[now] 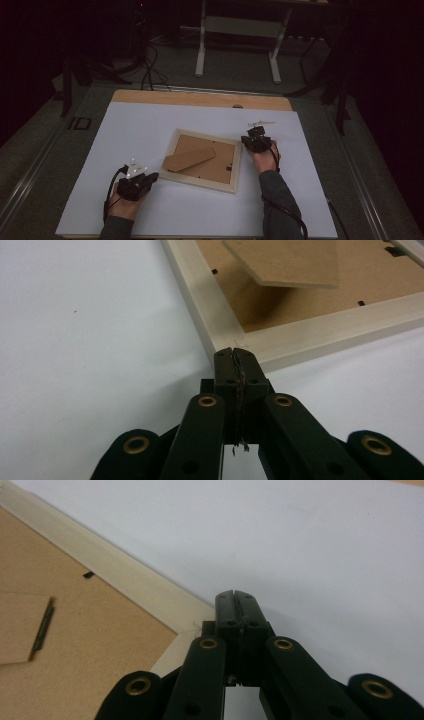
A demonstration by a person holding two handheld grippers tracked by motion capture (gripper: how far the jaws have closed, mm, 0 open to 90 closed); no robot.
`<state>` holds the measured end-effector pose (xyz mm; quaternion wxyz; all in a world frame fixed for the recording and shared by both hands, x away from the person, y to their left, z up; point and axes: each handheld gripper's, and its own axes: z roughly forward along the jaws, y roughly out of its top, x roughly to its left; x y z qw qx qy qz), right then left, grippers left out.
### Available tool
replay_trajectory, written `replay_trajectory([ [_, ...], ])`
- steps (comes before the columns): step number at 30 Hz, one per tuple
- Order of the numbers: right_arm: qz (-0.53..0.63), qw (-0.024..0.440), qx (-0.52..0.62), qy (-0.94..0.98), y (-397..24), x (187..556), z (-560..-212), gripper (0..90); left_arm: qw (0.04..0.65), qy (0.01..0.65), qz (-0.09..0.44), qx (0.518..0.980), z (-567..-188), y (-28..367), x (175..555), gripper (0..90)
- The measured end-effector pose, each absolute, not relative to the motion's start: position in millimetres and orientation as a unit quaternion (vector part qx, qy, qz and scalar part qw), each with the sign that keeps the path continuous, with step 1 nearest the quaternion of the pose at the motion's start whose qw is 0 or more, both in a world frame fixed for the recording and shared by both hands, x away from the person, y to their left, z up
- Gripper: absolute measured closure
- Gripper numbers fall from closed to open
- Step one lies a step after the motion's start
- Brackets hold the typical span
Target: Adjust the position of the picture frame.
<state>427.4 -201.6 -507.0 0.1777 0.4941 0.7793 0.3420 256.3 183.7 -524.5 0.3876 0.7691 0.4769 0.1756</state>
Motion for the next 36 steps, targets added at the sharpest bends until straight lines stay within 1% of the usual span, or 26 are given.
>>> replay_trajectory([
  [12,0.323,0.169,0.513,0.777,-201,429,-515,89.9,0.372,0.49,0.169,0.77,-531,184,260,90.0],
  [24,0.327,0.148,0.52,0.775,-191,430,-518,90.0,0.366,0.501,0.158,0.768,-535,188,262,90.0],
  [30,0.326,0.142,0.519,0.777,-185,426,-522,90.0,0.371,0.504,0.15,0.765,-536,191,262,90.0],
  [36,0.324,0.131,0.499,0.793,-181,408,-525,89.9,0.369,0.503,0.149,0.767,-536,190,262,90.0],
])
